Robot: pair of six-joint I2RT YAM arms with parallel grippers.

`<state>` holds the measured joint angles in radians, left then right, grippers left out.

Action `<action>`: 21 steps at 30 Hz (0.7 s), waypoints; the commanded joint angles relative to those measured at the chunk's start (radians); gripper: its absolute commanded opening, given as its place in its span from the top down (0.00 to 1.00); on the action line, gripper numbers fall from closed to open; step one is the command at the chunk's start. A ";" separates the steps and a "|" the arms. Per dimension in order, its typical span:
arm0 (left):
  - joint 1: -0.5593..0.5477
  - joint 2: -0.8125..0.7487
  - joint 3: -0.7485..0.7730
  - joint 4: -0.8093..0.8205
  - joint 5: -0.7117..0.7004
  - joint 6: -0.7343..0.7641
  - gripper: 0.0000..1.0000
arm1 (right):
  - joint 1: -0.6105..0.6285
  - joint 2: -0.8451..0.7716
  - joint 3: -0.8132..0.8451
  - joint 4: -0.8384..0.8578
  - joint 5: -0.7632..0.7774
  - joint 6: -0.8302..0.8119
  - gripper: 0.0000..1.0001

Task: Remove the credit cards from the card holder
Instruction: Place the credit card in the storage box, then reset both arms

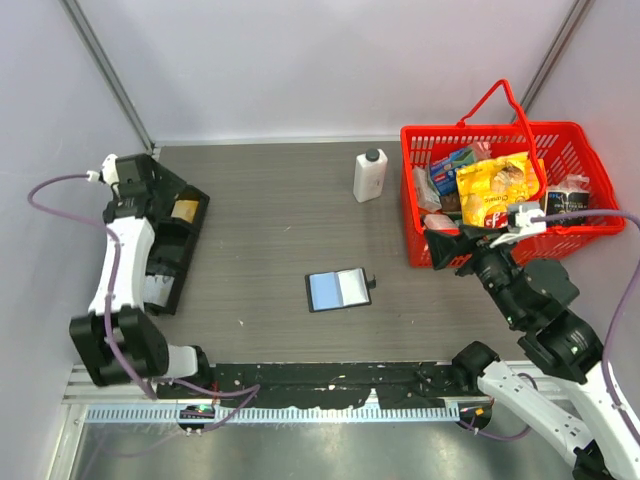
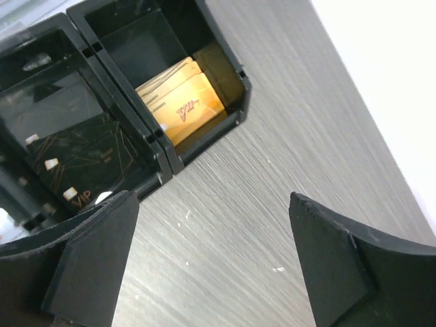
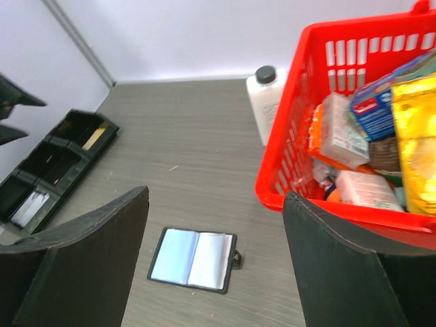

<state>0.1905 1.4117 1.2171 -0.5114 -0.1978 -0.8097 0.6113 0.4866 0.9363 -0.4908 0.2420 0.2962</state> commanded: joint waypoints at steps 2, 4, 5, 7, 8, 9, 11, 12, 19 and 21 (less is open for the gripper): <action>-0.028 -0.284 -0.059 -0.121 0.018 0.119 0.00 | 0.001 -0.074 0.042 -0.020 0.163 -0.046 0.16; -0.029 -0.411 -0.102 -0.136 0.028 0.132 0.00 | 0.001 -0.094 0.050 -0.043 0.209 -0.057 0.16; -0.028 -0.469 -0.119 -0.147 0.031 0.130 0.00 | 0.001 -0.105 0.053 -0.046 0.226 -0.061 0.15; -0.029 -0.612 -0.151 -0.168 0.038 0.130 0.00 | -0.001 -0.120 0.056 -0.061 0.264 -0.081 0.15; -0.029 -0.693 -0.168 -0.180 0.034 0.127 0.00 | -0.001 -0.126 0.055 -0.065 0.293 -0.094 0.16; -0.031 -0.744 -0.185 -0.188 0.031 0.127 0.00 | -0.001 -0.137 0.053 -0.065 0.307 -0.106 0.15; -0.033 -0.866 -0.211 -0.205 0.014 0.130 0.00 | -0.001 -0.154 0.048 -0.060 0.342 -0.123 0.15; -0.031 -0.941 -0.220 -0.214 0.009 0.135 0.00 | -0.001 -0.158 0.047 -0.057 0.367 -0.129 0.16; -0.033 -1.134 -0.219 -0.335 -0.020 0.196 0.00 | -0.001 -0.187 0.038 -0.046 0.459 -0.161 0.16; -0.033 -1.145 -0.214 -0.378 -0.018 0.208 0.00 | -0.001 -0.192 0.026 -0.043 0.464 -0.166 0.16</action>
<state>0.1608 0.2684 1.0023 -0.7807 -0.2081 -0.6537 0.6113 0.3065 0.9600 -0.5625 0.6369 0.1638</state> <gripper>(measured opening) 0.994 0.845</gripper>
